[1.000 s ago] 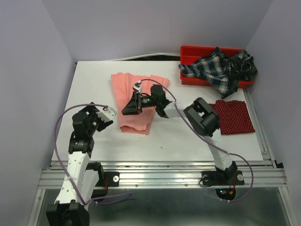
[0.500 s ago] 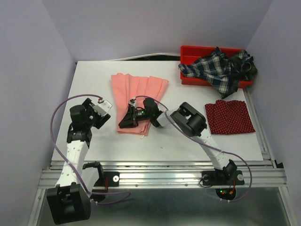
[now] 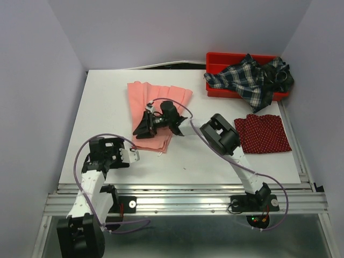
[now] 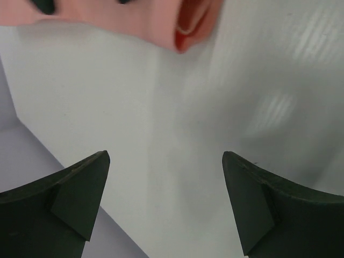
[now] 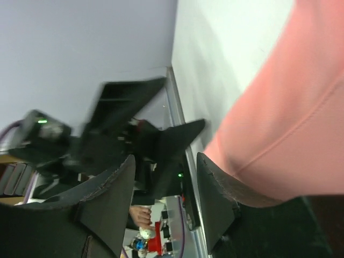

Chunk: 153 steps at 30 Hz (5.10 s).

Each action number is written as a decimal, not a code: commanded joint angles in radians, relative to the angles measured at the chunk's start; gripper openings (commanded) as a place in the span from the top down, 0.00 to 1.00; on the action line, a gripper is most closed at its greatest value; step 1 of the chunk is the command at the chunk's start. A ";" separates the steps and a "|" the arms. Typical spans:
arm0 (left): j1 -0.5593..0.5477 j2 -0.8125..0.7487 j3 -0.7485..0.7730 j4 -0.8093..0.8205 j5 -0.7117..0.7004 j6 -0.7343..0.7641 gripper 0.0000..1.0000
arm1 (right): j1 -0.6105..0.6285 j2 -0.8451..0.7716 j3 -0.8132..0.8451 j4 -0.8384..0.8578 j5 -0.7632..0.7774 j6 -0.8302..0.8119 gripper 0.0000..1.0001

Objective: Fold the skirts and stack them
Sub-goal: Fold the skirt

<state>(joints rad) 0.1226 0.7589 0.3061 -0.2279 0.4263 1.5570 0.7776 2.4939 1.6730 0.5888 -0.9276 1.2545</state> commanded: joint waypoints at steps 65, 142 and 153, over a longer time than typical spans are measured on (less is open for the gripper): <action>-0.598 0.428 0.134 0.358 -0.248 -0.193 0.29 | -0.152 -0.050 -0.153 -0.524 0.055 -0.532 0.62; -0.568 0.684 0.999 -0.550 0.132 -0.436 1.00 | -0.098 -0.099 0.122 -0.779 0.036 -1.268 0.77; -0.495 0.824 0.890 -0.449 0.120 -0.440 1.00 | -0.118 -0.095 0.209 -0.782 0.281 -1.225 0.24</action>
<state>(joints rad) -0.3912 1.5734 1.2221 -0.7197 0.5457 1.1198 0.6758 2.4161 1.8347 -0.1719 -0.8314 0.0254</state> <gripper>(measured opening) 0.055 0.707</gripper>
